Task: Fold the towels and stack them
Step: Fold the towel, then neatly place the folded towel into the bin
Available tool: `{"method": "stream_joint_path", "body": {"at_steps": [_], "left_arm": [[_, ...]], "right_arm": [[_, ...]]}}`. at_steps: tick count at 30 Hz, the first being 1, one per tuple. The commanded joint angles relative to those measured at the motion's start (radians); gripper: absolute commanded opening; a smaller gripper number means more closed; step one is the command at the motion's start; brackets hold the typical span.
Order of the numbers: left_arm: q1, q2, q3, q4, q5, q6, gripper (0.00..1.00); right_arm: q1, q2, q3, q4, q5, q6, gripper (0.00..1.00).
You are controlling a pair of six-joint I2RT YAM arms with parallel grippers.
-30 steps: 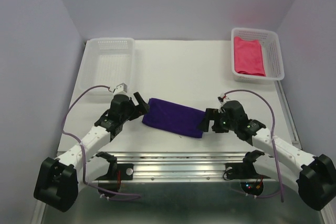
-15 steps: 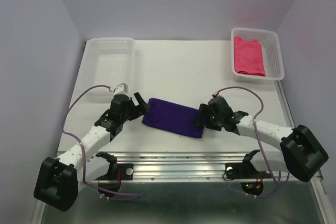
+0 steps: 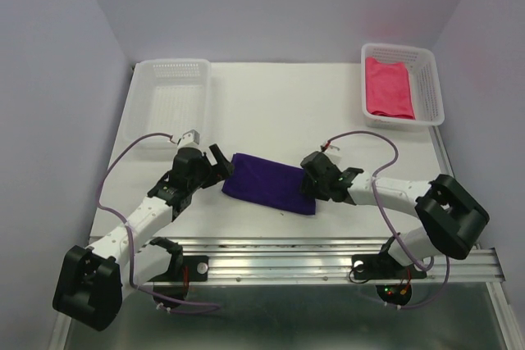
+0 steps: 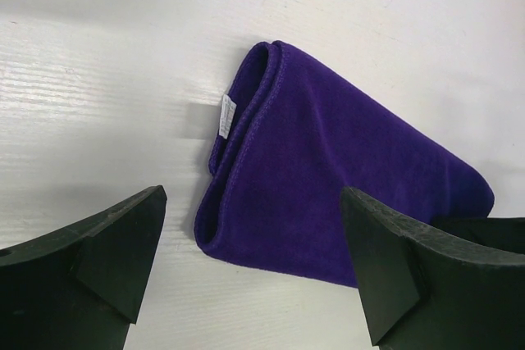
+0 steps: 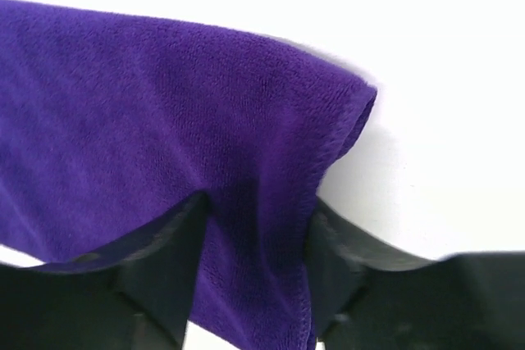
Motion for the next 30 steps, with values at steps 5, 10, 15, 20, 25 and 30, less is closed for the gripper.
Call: {"method": "stream_joint_path", "body": {"at_steps": [5,10,15,20,25,30], "left_arm": [[-0.004,-0.017,0.002,0.037,0.002,0.013,0.99],[-0.004,-0.017,0.003,0.034,0.001,0.014,0.99],[-0.004,-0.008,0.003,0.033,-0.01,0.022,0.99],[-0.004,-0.006,0.006,0.033,-0.013,0.03,0.99],[-0.004,-0.02,0.003,0.031,-0.036,0.037,0.99],[-0.004,-0.025,0.006,0.023,-0.067,0.041,0.99]], "right_arm": [[0.027,0.072,0.021,-0.165,0.157,0.073,0.28],[0.027,0.037,0.036,-0.185,0.201,-0.059,0.06],[0.027,0.003,0.105,-0.233,0.365,-0.307,0.01],[-0.033,-0.106,0.072,0.002,0.298,-0.74,0.01],[-0.138,-0.187,0.084,0.056,0.237,-1.061,0.01],[-0.295,-0.346,0.055,0.037,-0.065,-1.584,0.07]]}}
